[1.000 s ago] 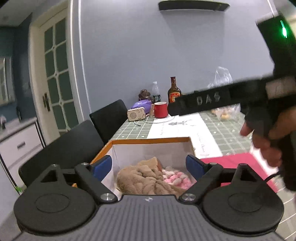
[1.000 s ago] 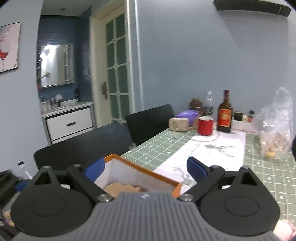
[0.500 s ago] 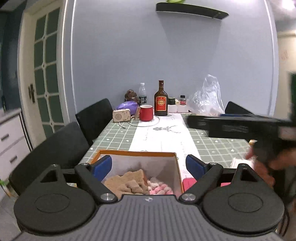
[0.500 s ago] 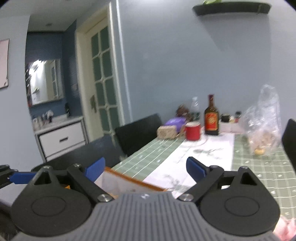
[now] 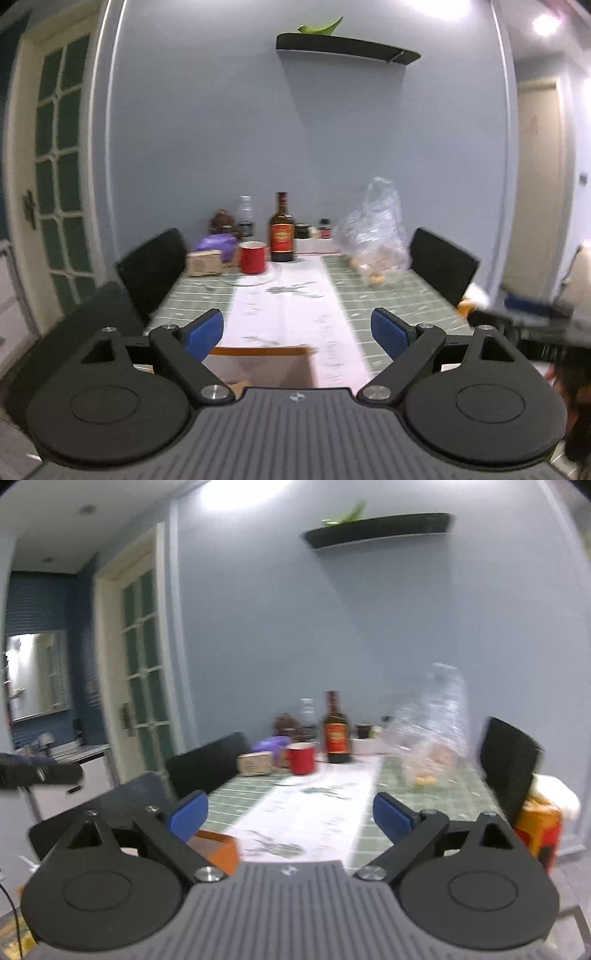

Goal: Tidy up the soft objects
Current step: 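Move both tools back from the box to the remaining pile, then close the right gripper on the white crinkled bundle and lift it, then grasp the pink cloth with the left gripper while the right holds the white bundle, then carry the pink cloth and white bundle with both grippers over the orange box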

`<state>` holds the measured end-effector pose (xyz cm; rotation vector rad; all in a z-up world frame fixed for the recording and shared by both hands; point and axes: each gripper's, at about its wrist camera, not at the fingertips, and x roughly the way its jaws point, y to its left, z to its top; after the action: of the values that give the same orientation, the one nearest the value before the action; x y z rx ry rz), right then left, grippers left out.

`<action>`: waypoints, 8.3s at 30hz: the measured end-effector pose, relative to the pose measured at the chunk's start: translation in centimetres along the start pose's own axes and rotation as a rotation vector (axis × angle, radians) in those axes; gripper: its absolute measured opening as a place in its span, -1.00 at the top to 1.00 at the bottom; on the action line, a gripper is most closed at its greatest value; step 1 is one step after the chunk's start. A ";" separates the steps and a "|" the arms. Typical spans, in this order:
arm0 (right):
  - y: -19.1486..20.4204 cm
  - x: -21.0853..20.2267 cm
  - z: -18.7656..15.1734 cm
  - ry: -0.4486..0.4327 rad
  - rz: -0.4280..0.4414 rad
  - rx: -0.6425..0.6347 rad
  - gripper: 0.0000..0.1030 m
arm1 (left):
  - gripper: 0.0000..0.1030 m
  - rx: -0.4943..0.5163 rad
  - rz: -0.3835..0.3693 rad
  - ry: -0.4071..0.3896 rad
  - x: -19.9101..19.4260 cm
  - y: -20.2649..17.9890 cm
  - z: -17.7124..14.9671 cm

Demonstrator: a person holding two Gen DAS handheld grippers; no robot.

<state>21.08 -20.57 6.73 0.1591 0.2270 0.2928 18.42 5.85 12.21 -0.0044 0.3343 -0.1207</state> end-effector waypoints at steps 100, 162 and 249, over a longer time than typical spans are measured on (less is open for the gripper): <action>-10.6 5.3 -8.4 0.261 -0.195 0.148 0.45 | -1.00 0.058 -0.266 0.186 5.8 -9.3 -3.7; -19.1 2.6 -10.5 0.346 -0.507 0.200 0.42 | 0.96 0.119 -0.228 0.447 19.9 -27.2 -7.8; 21.3 20.1 -7.6 0.643 -0.028 -0.303 0.27 | 0.96 -0.111 -0.136 0.186 -4.2 13.0 -7.1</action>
<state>32.32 6.54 -0.54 -0.2460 0.8152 0.3404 13.67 19.34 6.55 -0.1268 0.5268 -0.2376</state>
